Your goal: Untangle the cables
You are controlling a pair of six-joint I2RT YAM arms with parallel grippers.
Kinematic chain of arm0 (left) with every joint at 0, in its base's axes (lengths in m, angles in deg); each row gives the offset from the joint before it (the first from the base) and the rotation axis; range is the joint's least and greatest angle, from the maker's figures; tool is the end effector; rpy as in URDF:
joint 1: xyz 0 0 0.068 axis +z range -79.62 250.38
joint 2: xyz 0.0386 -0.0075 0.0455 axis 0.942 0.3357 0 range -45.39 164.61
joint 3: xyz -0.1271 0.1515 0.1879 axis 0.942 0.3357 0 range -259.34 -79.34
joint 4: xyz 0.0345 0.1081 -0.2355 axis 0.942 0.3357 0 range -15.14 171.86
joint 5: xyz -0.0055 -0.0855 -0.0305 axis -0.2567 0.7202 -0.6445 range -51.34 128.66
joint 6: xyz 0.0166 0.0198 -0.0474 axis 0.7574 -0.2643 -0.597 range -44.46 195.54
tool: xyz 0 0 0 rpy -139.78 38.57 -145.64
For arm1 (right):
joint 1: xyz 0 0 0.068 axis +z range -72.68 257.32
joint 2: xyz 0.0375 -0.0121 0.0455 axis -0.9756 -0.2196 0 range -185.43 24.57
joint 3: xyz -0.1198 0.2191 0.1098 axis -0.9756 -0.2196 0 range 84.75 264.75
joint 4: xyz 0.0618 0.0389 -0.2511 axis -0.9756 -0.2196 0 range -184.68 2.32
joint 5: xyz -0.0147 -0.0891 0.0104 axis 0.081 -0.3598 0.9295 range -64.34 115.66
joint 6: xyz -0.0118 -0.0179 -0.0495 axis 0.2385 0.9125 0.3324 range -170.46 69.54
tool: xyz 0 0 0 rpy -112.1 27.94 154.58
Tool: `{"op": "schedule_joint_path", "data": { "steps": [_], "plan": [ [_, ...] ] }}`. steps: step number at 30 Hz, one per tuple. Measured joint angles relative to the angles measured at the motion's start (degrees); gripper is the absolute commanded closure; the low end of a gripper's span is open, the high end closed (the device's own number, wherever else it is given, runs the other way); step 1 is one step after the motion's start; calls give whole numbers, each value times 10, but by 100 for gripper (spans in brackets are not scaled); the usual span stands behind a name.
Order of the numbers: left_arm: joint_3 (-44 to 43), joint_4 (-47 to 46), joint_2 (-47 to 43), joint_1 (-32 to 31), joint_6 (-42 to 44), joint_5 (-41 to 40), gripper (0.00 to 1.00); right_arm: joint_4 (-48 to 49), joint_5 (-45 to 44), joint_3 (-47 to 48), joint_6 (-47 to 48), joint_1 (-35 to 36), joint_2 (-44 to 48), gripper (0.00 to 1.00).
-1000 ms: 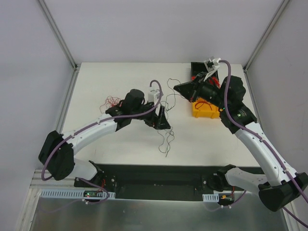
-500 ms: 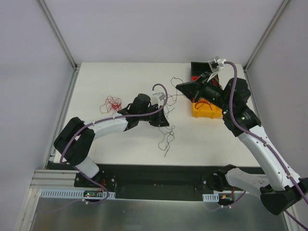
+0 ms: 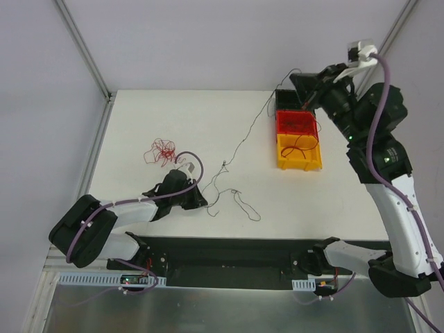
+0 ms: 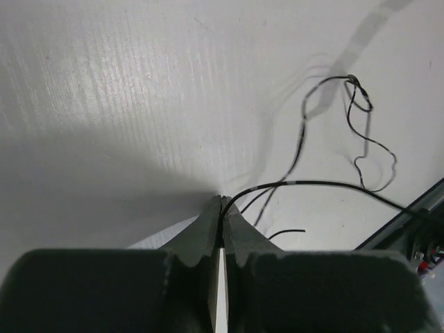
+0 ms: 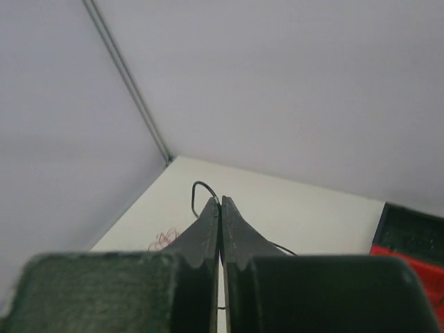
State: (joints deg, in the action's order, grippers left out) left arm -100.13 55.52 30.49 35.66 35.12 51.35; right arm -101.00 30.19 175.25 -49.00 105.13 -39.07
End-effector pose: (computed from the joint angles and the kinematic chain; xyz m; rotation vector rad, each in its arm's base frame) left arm 0.1872 -0.1394 0.1393 0.0169 2.3527 -0.9408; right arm 0.1762 0.0962 0.5400 -0.4058 1.2861 0.4416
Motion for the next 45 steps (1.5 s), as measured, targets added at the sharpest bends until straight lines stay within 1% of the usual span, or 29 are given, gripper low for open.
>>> {"op": "schedule_joint_path", "data": {
  "steps": [4, 7, 13, 16, 19, 20, 22, 24, 29, 31, 33, 34, 36, 40, 45],
  "plan": [
    [16, -24, -7, 0, -17, -11, 100, -23, 0, 119, 5, -31, -43, 100],
    [22, -38, -4, 3, -24, -9, 100, -37, 4, 186, 5, -45, -70, 100],
    [18, -45, 7, 12, -24, -1, 100, -52, 51, 320, -30, -91, -143, 100],
    [0, -21, 9, 15, -9, 10, 100, -53, 70, 344, -38, -103, -164, 100],
    [-23, 18, 9, 15, 13, 33, 99, -52, 84, 327, -38, -112, -171, 100],
    [-33, 30, 9, 15, 21, 42, 95, -50, 86, 317, -38, -115, -172, 100],
    [-53, 51, 9, 15, 34, 66, 76, -44, 89, 292, -38, -126, -177, 100],
    [-71, 65, 9, 15, 45, 88, 62, -33, 89, 263, -38, -136, -186, 100],
    [-103, 84, -4, 15, 70, 158, 42, -12, 93, 218, -44, -165, -237, 100],
    [-110, 97, -26, 15, 80, 184, 37, -1, 100, 205, -56, -181, -261, 100],
    [-128, 117, -48, 15, 92, 203, 30, 7, 108, 197, -70, -199, -286, 100],
    [-141, 130, -55, 15, 99, 207, 28, 9, 110, 194, -75, -207, -300, 100],
    [-184, 165, -64, 15, 117, 215, 26, 11, 112, 193, -82, -222, -324, 100],
    [-305, 249, -62, 22, 160, 218, 26, 22, 112, 184, -91, -246, -359, 100],
    [-436, 310, -41, 37, 191, 225, 26, 51, 112, 185, -103, -273, -414, 100]
  ]
}}
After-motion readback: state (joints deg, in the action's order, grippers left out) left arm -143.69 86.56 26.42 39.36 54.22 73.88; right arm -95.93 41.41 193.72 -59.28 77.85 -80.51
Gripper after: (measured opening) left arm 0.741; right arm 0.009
